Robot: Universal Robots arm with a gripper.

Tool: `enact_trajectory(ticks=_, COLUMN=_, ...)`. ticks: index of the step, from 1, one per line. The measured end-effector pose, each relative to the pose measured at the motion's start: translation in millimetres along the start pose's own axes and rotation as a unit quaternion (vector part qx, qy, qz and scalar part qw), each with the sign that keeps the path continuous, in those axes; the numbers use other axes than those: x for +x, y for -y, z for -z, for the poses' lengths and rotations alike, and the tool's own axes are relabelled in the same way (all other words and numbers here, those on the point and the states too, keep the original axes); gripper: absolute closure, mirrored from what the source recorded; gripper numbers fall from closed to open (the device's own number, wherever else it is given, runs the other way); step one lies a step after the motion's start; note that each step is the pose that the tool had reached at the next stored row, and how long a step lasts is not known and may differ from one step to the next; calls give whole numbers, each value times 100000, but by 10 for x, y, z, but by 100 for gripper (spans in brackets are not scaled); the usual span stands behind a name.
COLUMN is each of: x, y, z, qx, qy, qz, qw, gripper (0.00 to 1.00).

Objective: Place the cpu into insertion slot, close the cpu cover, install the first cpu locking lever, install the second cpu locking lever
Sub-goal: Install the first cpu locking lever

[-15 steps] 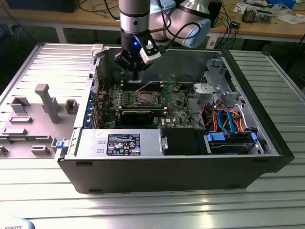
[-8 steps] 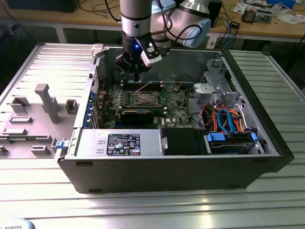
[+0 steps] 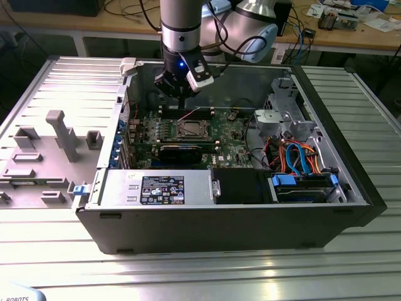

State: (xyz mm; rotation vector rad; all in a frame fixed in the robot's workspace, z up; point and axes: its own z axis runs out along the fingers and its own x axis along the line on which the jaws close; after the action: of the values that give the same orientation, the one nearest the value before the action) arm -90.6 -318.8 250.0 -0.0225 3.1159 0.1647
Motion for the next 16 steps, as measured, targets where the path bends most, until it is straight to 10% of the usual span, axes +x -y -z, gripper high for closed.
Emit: enact_trajectory(ticks=16, x=-11, y=4, z=-29, qx=-389, qy=3, qz=0, qw=99999, gripper=89)
